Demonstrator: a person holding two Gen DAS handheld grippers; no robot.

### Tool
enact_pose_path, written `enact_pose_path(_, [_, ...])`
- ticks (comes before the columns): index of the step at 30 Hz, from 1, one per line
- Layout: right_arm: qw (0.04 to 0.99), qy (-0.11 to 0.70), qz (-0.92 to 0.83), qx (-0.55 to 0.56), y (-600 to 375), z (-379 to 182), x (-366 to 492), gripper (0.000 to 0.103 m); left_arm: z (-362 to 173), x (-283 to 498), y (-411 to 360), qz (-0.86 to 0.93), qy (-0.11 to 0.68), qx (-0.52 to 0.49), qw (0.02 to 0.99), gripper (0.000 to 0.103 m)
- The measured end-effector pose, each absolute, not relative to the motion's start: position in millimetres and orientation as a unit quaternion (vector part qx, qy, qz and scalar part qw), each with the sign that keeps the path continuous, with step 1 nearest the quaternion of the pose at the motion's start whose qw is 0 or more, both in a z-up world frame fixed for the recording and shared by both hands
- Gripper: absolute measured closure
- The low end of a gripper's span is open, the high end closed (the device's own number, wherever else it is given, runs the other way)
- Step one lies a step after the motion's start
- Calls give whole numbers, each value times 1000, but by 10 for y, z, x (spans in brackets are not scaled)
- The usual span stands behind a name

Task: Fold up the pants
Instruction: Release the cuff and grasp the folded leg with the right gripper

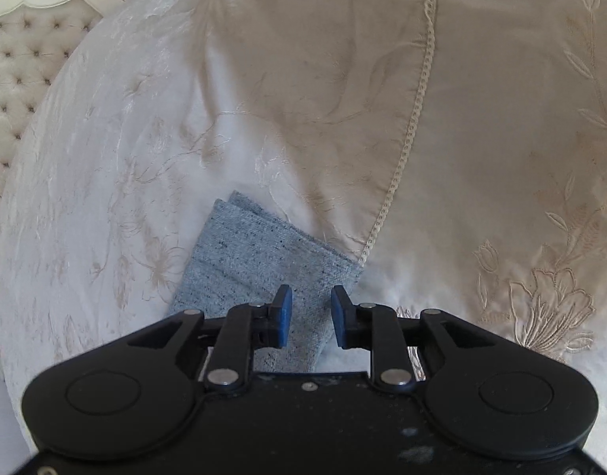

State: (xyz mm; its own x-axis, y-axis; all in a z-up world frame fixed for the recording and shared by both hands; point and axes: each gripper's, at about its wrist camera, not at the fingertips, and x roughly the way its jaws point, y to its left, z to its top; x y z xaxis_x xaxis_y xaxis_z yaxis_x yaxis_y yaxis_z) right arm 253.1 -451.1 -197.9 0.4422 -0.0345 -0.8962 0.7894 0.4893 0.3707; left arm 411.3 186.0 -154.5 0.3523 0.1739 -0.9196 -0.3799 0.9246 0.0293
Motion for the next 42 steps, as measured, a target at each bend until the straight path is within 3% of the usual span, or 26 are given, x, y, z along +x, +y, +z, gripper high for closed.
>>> enact_pose_path(4, [711, 463, -279, 449, -4661, -2190, 2574, 76, -1447, 4105, 1826, 179, 530, -103, 823, 96])
enact_pose_path(6, [721, 467, -274, 433, -4640, -2172, 2595, 84, -1379, 4101, 1816, 181, 520, -106, 828, 96])
enact_pose_path(7, [734, 462, -273, 416, -4613, -2106, 2585, 97, -1361, 4106, 1811, 182, 518, -107, 829, 96])
enact_pose_path(10, [760, 454, -284, 369, -4592, -1961, 2588, 97, -1405, 4137, 1785, 187, 526, -94, 824, 96])
enact_pose_path(15, [767, 449, -368, 272, -4485, -1627, 2604, 89, -1489, 4154, 1708, 180, 544, -63, 817, 97])
enact_pose_path(17, [800, 437, -310, 269, -4278, -1460, 2714, 78, -1503, 4164, 1697, 177, 548, -57, 816, 96])
enact_pose_path(20, [824, 462, -184, 272, -3808, -1396, 3063, 74, -1513, 4178, 1727, 175, 552, -66, 813, 97])
enact_pose_path(26, [821, 510, 16, 255, -2616, -1588, 3849, 73, -1525, 4229, 1784, 160, 565, -71, 806, 97])
enact_pose_path(33, [834, 515, 197, -24, -1451, -1786, 4223, 73, -1534, 4246, 1857, 145, 572, -82, 803, 97])
enact_pose_path(42, [777, 531, 299, -157, -1253, -1986, 4270, 75, -1524, 4234, 1884, 135, 573, -87, 804, 96])
